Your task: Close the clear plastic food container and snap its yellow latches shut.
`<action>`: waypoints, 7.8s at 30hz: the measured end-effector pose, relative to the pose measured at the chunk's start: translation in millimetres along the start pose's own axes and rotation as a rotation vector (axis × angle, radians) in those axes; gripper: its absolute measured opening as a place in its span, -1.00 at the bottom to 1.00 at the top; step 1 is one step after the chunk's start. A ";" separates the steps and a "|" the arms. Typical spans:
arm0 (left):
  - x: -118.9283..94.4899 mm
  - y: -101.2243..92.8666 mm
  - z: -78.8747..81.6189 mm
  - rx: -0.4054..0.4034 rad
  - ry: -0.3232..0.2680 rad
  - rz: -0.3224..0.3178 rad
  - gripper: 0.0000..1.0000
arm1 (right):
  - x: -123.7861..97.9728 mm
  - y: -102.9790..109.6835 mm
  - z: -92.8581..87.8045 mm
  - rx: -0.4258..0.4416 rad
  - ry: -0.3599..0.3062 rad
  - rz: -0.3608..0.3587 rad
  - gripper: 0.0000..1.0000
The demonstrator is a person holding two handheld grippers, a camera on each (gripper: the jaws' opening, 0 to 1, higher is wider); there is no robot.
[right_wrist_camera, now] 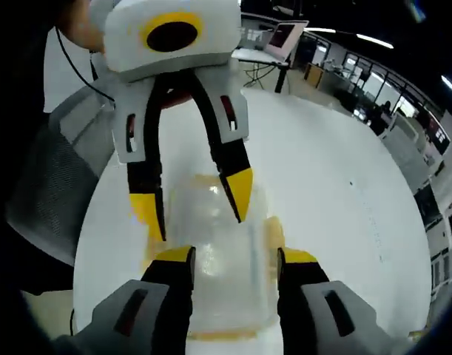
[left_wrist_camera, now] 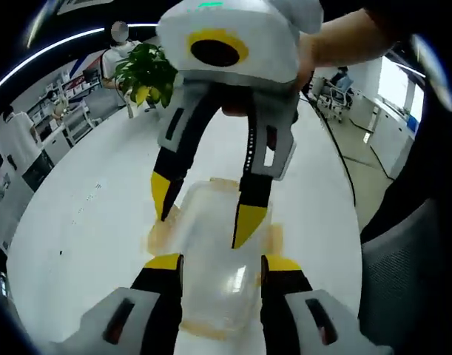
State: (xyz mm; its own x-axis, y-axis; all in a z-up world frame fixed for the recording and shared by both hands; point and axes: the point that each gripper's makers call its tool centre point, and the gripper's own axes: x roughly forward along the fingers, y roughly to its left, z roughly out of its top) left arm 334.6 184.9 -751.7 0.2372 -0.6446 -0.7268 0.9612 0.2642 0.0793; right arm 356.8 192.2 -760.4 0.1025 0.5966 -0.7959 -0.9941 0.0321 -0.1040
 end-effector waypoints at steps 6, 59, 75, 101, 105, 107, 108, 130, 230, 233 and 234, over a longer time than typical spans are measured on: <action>9.1 -12.7 1.8 0.105 0.035 -0.016 -0.06 | 4.7 -13.9 -8.4 0.033 0.053 0.044 -0.07; 21.2 -8.7 -4.2 0.158 0.183 -0.018 -0.21 | 9.3 -30.1 -10.2 0.039 0.281 0.122 -0.10; 1.6 5.1 -19.4 0.106 0.227 0.000 0.58 | -17.3 -16.3 -21.1 0.055 0.177 0.048 0.51; 24.6 15.4 -61.5 0.191 0.381 -0.101 0.79 | -1.1 26.6 -66.8 -0.112 0.330 0.063 0.69; 26.9 18.4 -62.2 0.231 0.397 -0.090 0.67 | -3.8 20.2 -70.2 -0.135 0.354 0.043 0.49; 29.6 20.2 -63.2 0.224 0.408 -0.082 0.67 | -1.9 21.1 -69.9 -0.115 0.337 0.051 0.50; 30.2 20.3 -64.0 0.221 0.410 -0.082 0.68 | -1.9 21.5 -69.4 -0.113 0.335 0.050 0.50; 26.3 19.8 -69.3 0.218 0.432 -0.066 0.68 | 2.4 24.5 -63.7 -0.113 0.304 0.053 0.47; -37.1 155.5 -152.1 0.232 0.376 -0.089 0.70 | 96.6 -72.8 38.1 -0.093 0.383 -0.012 0.50; -37.3 155.4 -151.9 0.229 0.362 -0.086 0.70 | 96.6 -73.1 38.3 -0.095 0.375 -0.012 0.51; -38.0 155.1 -151.8 0.229 0.358 -0.082 0.70 | 96.6 -73.2 38.3 -0.094 0.371 -0.014 0.51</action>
State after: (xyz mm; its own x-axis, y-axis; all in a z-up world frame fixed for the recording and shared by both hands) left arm 453.3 359.3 -815.4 0.1337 -0.3571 -0.9245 0.9908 0.0304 0.1315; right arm 438.1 278.2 -806.9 0.1393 0.2650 -0.9541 -0.9866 -0.0458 -0.1567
